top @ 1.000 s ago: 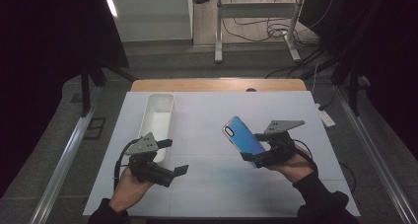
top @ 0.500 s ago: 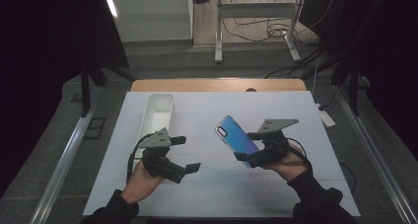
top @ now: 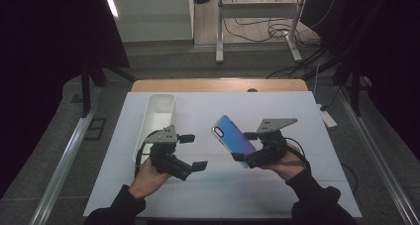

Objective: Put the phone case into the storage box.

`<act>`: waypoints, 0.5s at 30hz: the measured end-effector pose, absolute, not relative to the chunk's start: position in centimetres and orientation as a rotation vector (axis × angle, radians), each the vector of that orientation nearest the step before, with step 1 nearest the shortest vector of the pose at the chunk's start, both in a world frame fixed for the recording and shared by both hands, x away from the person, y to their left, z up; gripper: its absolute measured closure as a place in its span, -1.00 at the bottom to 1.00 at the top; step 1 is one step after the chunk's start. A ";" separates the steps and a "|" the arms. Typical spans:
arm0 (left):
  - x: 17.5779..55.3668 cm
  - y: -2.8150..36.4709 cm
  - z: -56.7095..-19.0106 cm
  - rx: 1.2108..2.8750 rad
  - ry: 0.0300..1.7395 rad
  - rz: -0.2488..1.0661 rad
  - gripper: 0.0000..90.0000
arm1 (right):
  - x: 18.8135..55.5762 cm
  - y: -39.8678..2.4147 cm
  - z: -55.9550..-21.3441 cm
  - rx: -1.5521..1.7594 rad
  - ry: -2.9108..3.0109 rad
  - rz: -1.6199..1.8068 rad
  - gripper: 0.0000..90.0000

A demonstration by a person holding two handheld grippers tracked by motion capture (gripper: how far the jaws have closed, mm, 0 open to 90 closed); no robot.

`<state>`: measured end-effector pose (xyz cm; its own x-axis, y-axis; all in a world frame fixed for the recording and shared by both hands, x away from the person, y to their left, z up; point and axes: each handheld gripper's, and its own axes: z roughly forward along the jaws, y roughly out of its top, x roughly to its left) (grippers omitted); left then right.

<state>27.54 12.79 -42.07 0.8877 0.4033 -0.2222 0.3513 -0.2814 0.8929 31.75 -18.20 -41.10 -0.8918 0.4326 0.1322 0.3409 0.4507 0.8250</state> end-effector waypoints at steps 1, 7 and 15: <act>27.6 12.7 -42.0 1.893 0.551 0.053 -1.00 | 31.8 -18.2 -41.1 0.689 2.594 1.442 -0.63; 28.1 12.0 -41.9 1.891 0.521 0.025 -1.00 | 31.8 -17.9 -41.0 0.669 2.603 1.476 -0.63; 28.7 11.5 -41.7 1.871 0.489 -0.022 -1.00 | 31.7 -17.5 -40.9 0.631 2.618 1.504 -0.63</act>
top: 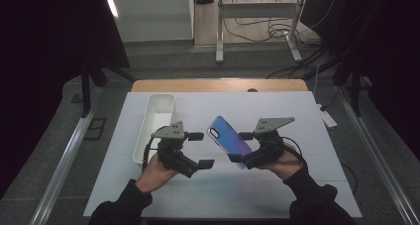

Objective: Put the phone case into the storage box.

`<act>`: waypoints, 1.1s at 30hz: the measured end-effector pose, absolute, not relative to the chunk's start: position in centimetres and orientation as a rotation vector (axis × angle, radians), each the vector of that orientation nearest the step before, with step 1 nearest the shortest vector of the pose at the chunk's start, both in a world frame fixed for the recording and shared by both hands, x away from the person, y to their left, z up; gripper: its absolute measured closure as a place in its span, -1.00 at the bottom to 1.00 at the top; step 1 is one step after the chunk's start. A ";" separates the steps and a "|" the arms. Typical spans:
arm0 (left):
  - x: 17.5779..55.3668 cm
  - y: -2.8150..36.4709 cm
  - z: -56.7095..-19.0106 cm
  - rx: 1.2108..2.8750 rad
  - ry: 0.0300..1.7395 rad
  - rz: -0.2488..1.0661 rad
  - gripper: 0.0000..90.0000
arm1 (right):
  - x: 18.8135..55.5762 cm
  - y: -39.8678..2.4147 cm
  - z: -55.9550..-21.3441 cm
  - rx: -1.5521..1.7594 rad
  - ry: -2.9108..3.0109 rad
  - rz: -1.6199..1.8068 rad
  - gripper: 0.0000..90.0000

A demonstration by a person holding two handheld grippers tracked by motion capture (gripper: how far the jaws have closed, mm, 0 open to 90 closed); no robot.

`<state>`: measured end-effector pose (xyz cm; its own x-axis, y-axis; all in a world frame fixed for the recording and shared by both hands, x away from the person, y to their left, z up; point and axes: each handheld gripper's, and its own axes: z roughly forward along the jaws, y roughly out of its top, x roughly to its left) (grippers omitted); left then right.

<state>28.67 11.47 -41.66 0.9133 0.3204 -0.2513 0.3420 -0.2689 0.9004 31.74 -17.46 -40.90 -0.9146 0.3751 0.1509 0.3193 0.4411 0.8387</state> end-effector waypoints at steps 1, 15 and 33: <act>28.8 11.4 -41.7 1.868 0.486 -0.027 -1.00 | 31.7 -17.4 -40.9 0.628 2.618 1.511 -0.63; 29.7 11.0 -41.5 1.829 0.430 -0.093 -0.85 | 31.7 -17.1 -40.7 0.595 2.625 1.562 -0.63; 30.1 11.2 -41.4 1.846 0.384 -0.192 0.41 | 31.7 -17.0 -40.6 0.557 2.638 1.583 -0.63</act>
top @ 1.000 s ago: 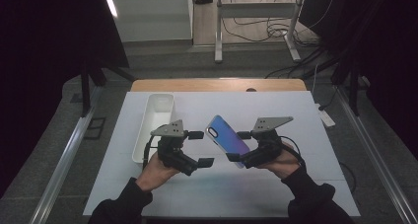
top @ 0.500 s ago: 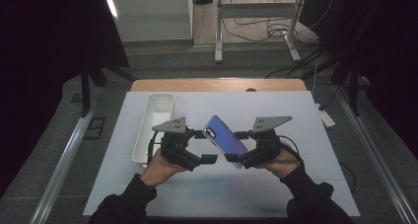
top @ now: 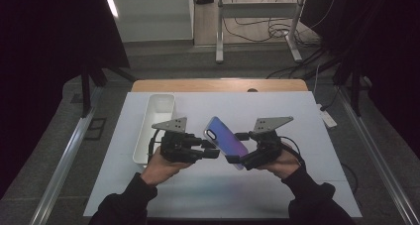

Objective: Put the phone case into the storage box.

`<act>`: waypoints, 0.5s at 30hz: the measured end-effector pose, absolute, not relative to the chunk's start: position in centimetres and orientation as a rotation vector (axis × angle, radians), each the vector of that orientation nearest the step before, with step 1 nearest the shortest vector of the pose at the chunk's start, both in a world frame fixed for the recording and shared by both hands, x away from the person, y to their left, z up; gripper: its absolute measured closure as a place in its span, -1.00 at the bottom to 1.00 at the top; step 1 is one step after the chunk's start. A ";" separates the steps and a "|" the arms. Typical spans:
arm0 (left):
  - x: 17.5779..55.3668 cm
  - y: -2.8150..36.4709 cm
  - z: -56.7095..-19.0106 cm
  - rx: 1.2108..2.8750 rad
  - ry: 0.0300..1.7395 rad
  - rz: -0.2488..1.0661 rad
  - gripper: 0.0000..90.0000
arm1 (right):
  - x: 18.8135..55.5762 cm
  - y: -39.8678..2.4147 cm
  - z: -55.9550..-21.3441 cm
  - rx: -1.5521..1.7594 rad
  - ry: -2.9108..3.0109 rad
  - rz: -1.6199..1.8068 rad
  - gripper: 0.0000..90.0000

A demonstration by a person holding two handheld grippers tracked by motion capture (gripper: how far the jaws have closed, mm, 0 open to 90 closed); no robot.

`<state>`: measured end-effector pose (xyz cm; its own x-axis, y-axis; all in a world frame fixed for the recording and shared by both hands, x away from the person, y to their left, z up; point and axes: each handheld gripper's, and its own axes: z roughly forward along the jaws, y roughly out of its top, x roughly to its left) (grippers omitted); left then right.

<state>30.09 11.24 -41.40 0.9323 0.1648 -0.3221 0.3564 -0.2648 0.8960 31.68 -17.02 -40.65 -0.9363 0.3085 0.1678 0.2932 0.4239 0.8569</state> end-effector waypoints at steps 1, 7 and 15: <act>30.1 11.2 -41.4 1.847 0.384 -0.198 0.45 | 31.7 -17.0 -40.7 0.555 2.639 1.584 -0.63; 30.3 11.4 -41.5 1.844 0.384 -0.227 0.64 | 31.6 -17.0 -40.7 0.541 2.648 1.586 -0.63; 30.6 11.5 -41.8 1.825 0.381 -0.285 0.80 | 31.7 -16.8 -40.8 0.528 2.667 1.594 -0.63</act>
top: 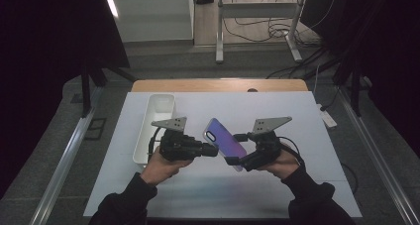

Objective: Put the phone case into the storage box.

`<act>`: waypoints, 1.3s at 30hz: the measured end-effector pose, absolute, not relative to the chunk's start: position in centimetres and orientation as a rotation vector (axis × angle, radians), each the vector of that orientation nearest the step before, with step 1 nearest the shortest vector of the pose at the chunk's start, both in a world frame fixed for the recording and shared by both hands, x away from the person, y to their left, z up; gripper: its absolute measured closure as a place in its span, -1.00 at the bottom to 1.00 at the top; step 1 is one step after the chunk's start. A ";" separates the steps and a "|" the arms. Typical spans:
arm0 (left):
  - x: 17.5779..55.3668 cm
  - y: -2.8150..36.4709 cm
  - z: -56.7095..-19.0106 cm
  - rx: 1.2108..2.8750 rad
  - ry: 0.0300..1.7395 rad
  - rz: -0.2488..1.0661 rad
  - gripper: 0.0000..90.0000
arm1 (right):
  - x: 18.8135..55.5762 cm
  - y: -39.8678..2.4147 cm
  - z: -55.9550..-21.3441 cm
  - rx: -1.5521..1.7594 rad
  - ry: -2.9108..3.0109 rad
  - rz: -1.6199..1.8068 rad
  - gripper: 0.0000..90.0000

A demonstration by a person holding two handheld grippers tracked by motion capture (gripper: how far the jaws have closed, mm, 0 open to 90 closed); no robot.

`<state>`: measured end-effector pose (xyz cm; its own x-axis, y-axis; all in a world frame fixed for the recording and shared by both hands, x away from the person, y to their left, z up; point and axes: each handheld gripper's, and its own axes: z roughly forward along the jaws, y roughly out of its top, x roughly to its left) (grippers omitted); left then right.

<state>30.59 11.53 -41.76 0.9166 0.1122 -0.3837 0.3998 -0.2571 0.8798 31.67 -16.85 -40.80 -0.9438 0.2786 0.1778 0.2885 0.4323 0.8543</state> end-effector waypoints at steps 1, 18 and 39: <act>30.6 11.5 -41.8 1.825 0.376 -0.292 0.82 | 31.7 -16.8 -40.8 -0.521 -2.650 -1.581 -0.63; 30.6 11.2 -41.8 1.844 0.274 -0.316 0.95 | 31.9 -16.4 -41.3 -0.477 -2.602 -1.497 -0.64; 30.5 11.0 -41.3 1.889 0.316 -0.255 0.97 | 31.9 -16.2 -41.6 -0.536 -2.688 -1.434 -0.77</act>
